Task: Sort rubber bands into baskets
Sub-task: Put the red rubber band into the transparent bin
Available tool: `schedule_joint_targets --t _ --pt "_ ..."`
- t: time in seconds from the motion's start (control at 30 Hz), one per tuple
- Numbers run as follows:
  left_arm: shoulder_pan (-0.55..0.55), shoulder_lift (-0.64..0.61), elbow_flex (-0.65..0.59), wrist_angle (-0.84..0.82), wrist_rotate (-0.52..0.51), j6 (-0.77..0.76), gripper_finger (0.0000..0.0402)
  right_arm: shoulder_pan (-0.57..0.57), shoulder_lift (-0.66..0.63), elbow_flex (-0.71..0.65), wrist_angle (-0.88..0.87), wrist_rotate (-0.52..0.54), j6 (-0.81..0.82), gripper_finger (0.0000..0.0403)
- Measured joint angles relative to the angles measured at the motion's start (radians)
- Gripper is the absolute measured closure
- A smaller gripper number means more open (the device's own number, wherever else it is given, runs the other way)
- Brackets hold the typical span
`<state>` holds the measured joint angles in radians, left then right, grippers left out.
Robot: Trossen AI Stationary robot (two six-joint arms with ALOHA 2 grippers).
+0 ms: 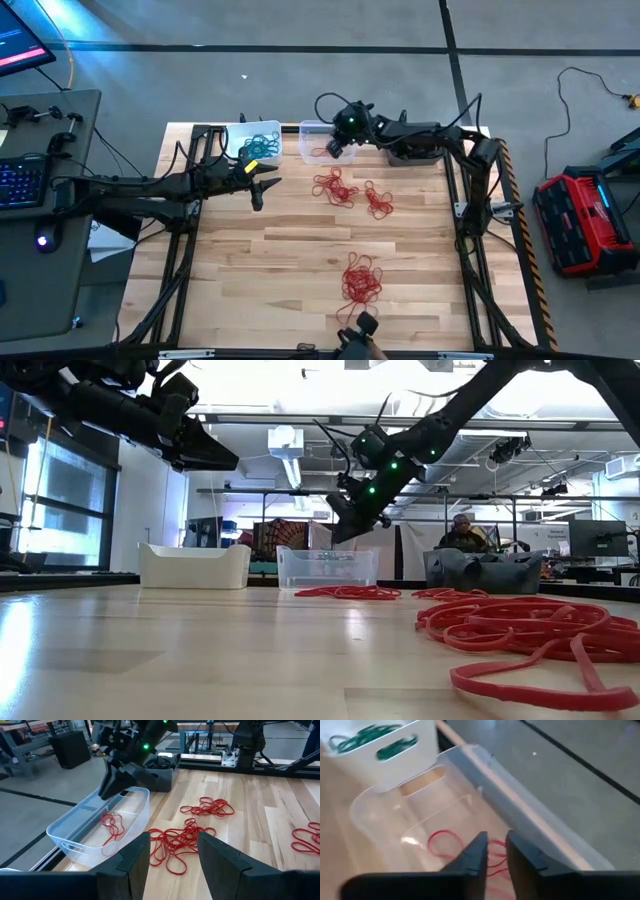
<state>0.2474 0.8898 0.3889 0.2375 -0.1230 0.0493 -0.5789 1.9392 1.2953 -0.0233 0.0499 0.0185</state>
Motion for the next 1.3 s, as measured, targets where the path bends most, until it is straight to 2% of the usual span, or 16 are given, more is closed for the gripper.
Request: schedule_joint_targets --t 0.2,0.33,0.47,0.6,0.67,0.77,1.03,1.3 --pt "0.000 0.000 0.000 0.000 0.000 -0.002 0.0245 0.025 0.000 0.000 -0.042 0.001 0.002 0.0259" --pt "0.000 0.000 0.000 0.000 0.000 -0.001 0.0245 0.033 -0.006 0.000 -0.056 0.001 0.020 0.0246" --pt "0.000 0.000 0.000 0.000 0.000 0.005 0.0245 0.073 -0.046 -0.001 -0.085 0.023 0.016 0.0283" --pt "0.000 0.000 0.000 -0.005 0.000 0.005 0.0245 0.128 -0.101 -0.001 -0.154 0.046 -0.076 0.0366" --pt "0.000 0.000 0.000 -0.005 0.000 0.005 0.0245 0.146 -0.125 -0.001 -0.181 0.046 -0.090 0.0393" --pt "0.000 0.000 0.000 -0.004 0.000 0.005 0.0245 0.172 -0.155 -0.032 -0.150 0.047 -0.079 0.0386" --pt "0.000 0.000 0.000 -0.005 0.000 0.007 0.0245 0.242 -0.243 -0.277 0.067 0.019 0.030 0.0398" --pt "0.001 0.000 0.000 -0.007 0.000 0.007 0.0245 0.355 -0.408 -0.413 0.009 0.093 0.071 0.0402"
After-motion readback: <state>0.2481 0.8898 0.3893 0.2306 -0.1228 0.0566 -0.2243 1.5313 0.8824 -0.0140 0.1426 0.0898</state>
